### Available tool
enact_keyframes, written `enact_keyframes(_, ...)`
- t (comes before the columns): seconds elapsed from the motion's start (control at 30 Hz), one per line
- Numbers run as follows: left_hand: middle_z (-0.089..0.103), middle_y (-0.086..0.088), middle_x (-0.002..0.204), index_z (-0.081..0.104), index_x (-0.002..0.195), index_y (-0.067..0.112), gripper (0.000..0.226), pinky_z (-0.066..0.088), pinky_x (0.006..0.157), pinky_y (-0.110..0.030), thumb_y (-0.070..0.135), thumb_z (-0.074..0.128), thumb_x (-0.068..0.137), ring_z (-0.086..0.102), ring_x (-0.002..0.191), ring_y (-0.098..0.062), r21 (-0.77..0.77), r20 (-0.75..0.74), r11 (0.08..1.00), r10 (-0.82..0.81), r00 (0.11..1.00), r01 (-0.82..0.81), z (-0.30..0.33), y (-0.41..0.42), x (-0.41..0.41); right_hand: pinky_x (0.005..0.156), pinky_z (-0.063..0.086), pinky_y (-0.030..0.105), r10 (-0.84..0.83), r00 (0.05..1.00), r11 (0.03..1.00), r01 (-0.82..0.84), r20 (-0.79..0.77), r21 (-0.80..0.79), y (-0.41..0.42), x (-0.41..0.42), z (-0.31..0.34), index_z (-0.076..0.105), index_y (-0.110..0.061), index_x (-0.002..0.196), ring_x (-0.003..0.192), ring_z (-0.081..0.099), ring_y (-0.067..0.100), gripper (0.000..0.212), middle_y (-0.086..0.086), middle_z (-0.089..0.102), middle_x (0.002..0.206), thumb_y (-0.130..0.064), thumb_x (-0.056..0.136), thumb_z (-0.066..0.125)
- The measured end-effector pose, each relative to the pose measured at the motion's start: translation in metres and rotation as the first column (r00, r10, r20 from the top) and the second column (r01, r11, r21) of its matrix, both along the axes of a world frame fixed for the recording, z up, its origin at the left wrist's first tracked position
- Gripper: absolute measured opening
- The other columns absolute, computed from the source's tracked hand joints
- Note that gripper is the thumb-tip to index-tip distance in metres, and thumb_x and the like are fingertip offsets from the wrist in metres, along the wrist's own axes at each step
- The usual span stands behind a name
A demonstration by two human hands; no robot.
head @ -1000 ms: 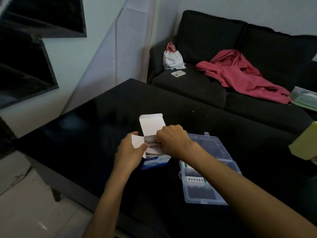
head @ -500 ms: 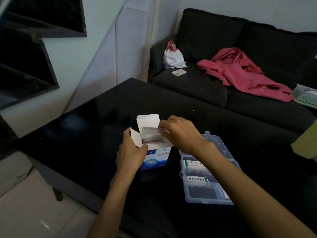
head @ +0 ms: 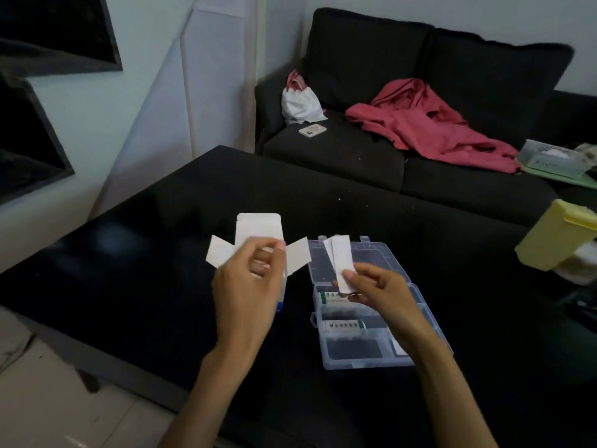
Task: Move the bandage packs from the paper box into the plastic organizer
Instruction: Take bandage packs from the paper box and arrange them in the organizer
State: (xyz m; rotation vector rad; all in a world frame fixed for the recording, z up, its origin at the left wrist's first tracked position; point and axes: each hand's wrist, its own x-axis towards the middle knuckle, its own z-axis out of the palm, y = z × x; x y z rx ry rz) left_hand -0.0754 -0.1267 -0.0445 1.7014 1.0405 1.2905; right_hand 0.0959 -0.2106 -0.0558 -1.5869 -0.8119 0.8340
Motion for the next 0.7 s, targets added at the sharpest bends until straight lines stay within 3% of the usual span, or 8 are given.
enact_keyframes(0.13, 0.072, 0.010, 0.083, 0.071, 0.103, 0.015, 0.019, 0.048, 0.057, -0.011, 0.025, 0.060, 0.091, 0.067, 0.070, 0.001, -0.289, -0.056, 0.895, -0.371, 0.927, 0.340, -0.020, -0.015, 0.027, 0.064, 0.054, 0.017, -0.011, 1.000, 1.000, 0.011, -0.010, -0.023, -0.005, 0.010, -0.002, 0.067, -0.017, 0.100, 0.079, 0.070, 0.009, 0.014, -0.002, 0.074, 0.086, -0.020, 0.086, 0.065)
enact_keyframes(0.27, 0.072, 0.004, 0.097, 0.064, 0.113, 0.021, 0.023, 0.054, 0.066, -0.015, 0.022, 0.062, 0.090, 0.069, 0.082, -0.002, -0.454, 0.097, 0.791, -0.414, 0.905, 0.411, -0.026, -0.016, 0.042, 0.061, 0.053, 0.017, -0.043, 0.957, 0.999, 0.042, 0.286, 0.009, -0.005, 0.008, -0.011, 0.066, -0.025, 0.085, 0.070, 0.067, 0.004, 0.008, -0.007, 0.070, 0.077, -0.023, 0.080, 0.072)
enact_keyframes(0.4, 0.074, 0.009, 0.080, 0.065, 0.092, 0.030, 0.006, 0.055, 0.070, -0.018, 0.025, 0.065, 0.088, 0.070, 0.078, -0.001, -0.564, 0.200, 0.711, -0.377, 0.905, 0.420, -0.024, -0.017, 0.054, 0.063, 0.052, 0.018, -0.043, 0.818, 0.999, 0.031, 0.574, 0.030, -0.003, 0.006, -0.025, 0.071, -0.025, 0.080, 0.068, 0.063, 0.003, 0.013, -0.011, 0.069, 0.073, -0.036, 0.074, 0.075)
enact_keyframes(0.53, 0.075, 0.007, 0.082, 0.068, 0.093, 0.022, 0.006, 0.055, 0.076, -0.022, 0.023, 0.064, 0.089, 0.070, 0.082, -0.003, -0.626, 0.260, 0.638, -0.372, 0.891, 0.449, -0.025, -0.013, 0.056, 0.065, 0.052, 0.015, 0.048, 0.831, 0.999, -0.037, 0.554, -0.031, -0.005, 0.013, -0.025, 0.074, -0.026, 0.091, 0.071, 0.062, 0.002, 0.020, -0.013, 0.070, 0.083, -0.035, 0.073, 0.075)
enact_keyframes(0.7, 0.074, -0.004, 0.096, 0.068, 0.106, 0.012, 0.018, 0.056, 0.082, -0.026, 0.018, 0.064, 0.089, 0.070, 0.094, -0.013, -0.648, 0.304, 0.585, -0.389, 0.869, 0.488, -0.029, -0.004, 0.055, 0.069, 0.043, 0.005, 0.120, 0.881, 0.993, -0.110, 0.458, -0.050, -0.011, 0.016, -0.022, 0.072, -0.027, 0.102, 0.083, 0.058, -0.004, 0.018, -0.010, 0.067, 0.091, -0.031, 0.088, 0.061)
